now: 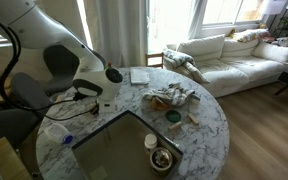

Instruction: Turn the clear small jar with the red lid the right way up on the table, pick up the wooden block and put it on the clear small jar with a red lid

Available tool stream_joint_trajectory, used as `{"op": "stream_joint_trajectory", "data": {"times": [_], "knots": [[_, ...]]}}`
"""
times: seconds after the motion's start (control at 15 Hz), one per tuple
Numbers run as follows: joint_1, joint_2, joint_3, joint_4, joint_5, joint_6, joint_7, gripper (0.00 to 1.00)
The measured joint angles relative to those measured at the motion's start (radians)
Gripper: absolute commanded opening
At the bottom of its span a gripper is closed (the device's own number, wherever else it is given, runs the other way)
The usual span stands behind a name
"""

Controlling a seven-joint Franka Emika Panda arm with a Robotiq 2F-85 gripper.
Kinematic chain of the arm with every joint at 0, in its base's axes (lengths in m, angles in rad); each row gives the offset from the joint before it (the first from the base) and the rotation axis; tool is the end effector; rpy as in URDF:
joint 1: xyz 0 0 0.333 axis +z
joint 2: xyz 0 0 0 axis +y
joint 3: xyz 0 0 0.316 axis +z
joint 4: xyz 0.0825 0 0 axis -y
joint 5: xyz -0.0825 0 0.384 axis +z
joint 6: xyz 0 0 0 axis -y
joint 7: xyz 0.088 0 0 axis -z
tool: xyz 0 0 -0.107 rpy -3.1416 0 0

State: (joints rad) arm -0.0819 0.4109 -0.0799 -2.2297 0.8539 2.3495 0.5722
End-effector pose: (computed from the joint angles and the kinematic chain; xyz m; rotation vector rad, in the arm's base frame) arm 0.5114 -0.0744 0.1675 -2.0282 1.7641 0.4803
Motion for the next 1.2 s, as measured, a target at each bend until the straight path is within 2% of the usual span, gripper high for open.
{"op": "stream_joint_trajectory", "data": {"times": [0.33, 0.53, 0.6, 0.67, 0.73, 0.93, 1.2], "knots": [[0.005, -0.003, -0.02, -0.039, 0.024, 0.021, 0.057, 0.99], [0.002, -0.003, -0.017, -0.05, 0.13, 0.022, 0.054, 1.0], [0.001, -0.003, -0.015, -0.052, 0.175, 0.021, 0.051, 0.97], [-0.001, -0.003, -0.013, -0.052, 0.216, 0.02, 0.047, 0.76], [-0.002, -0.003, -0.013, -0.053, 0.255, 0.017, 0.044, 0.71], [-0.005, -0.003, -0.013, -0.055, 0.344, -0.002, 0.033, 0.46], [-0.005, -0.002, -0.013, -0.057, 0.38, -0.007, 0.033, 0.16]]}}
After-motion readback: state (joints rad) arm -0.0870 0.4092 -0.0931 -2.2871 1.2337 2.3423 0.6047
